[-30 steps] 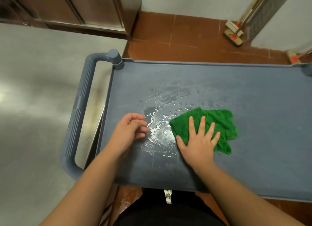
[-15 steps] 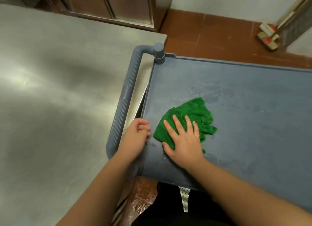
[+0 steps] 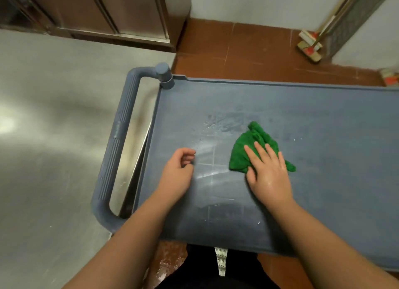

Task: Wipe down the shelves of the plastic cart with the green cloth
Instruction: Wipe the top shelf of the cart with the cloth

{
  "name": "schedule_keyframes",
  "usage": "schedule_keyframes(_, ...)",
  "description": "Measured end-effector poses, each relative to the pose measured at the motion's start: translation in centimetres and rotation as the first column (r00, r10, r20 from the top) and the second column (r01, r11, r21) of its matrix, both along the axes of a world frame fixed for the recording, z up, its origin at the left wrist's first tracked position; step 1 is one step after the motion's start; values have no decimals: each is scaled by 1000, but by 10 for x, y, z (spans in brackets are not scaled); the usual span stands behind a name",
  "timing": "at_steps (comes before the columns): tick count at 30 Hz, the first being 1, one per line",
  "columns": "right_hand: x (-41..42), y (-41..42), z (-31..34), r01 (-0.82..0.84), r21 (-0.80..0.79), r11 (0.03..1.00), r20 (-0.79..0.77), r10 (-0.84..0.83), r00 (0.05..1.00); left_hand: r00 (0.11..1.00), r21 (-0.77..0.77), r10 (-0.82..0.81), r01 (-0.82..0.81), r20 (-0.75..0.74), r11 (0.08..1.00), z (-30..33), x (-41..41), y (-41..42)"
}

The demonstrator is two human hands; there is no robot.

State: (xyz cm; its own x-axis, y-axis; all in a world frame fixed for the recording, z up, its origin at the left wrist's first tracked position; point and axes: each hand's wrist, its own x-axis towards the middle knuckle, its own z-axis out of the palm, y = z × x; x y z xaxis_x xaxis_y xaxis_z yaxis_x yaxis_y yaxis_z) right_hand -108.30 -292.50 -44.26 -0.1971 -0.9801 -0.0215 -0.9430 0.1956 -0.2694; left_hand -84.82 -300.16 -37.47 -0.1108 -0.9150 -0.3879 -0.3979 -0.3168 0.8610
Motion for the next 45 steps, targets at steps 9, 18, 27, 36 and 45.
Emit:
schedule_keyframes(9, -165, 59, 4, 566, -46, 823, 20, -566, 824, 996, -10, -42, 41, -75, 999, -10, -77, -15)
schedule_keyframes(18, -36, -40, -1, 321, -71, 944, 82, -315, 945, 997, 3, 33, -33, -64, 999, -11, -50, -33)
schedule_keyframes(27, 186, -116, 3, -233, -44, 972, 139, 237, 962, 965, -81, 240, -249, -110, 965, 6, 77, -59)
schedule_keyframes(36, 165, -131, -5, -313, -104, 944, 75, 321, 944, 958, -86, 247, -261, -145, 961, 4, 57, -63)
schedule_keyframes(45, -61, -91, -7, -9, -105, 994, 69, 16, 997, 992, 4, 77, -77, -104, 997, -10, -120, -35)
